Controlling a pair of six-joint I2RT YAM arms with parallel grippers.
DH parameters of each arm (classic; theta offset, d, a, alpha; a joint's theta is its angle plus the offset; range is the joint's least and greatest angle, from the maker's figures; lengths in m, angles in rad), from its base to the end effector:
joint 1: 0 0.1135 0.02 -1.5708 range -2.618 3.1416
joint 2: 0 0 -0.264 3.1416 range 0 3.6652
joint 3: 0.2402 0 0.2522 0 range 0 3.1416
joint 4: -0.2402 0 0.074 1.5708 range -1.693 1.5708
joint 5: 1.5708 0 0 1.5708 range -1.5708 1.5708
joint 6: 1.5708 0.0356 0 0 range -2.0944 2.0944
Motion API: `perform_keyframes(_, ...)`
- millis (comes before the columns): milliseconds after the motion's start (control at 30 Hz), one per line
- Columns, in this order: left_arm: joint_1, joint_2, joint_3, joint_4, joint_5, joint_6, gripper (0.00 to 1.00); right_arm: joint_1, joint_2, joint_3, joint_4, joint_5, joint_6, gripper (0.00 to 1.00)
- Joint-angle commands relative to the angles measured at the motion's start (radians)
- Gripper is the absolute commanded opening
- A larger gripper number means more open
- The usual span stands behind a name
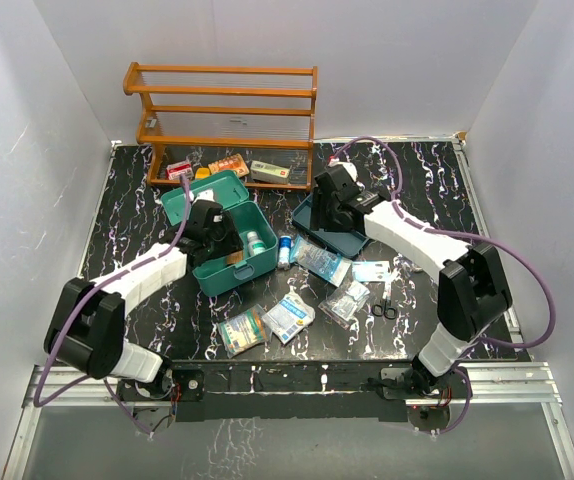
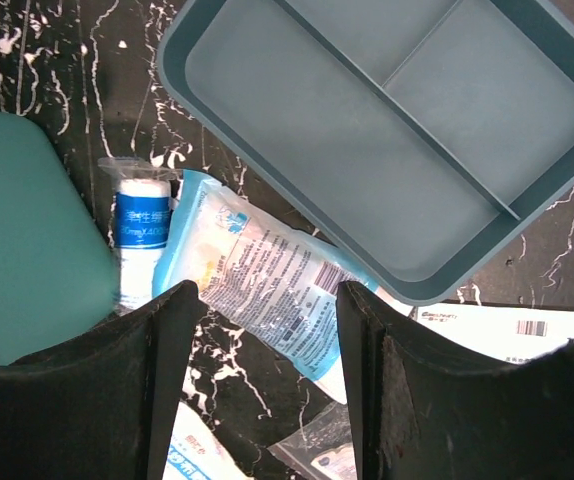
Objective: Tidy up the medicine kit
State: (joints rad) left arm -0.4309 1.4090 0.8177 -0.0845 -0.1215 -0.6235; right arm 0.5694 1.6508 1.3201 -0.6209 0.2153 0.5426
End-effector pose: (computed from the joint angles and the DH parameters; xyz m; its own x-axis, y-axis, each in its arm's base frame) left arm 0.2740 -0.1212 0.2189 -0.6533 -0.3375 -0.6777 -0.0650 0.9168 -0.3940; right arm 0.3034 0.1852 0.2653 -0.8054 0.0834 -0.5869 -0.0074 0.9886 0.1507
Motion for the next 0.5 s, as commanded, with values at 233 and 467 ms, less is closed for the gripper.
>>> perform_keyframes(233, 0.003, 0.068, -0.007, 0.012, 0.051, -0.005, 0.49, 0.001, 0.044, 0.088, -0.003, 0.055, -0.069, 0.54)
perform_keyframes(467, 0.003, 0.096, -0.024, 0.04, 0.071, -0.057, 0.39, 0.001, 0.05, 0.083, -0.002, 0.052, -0.083, 0.54)
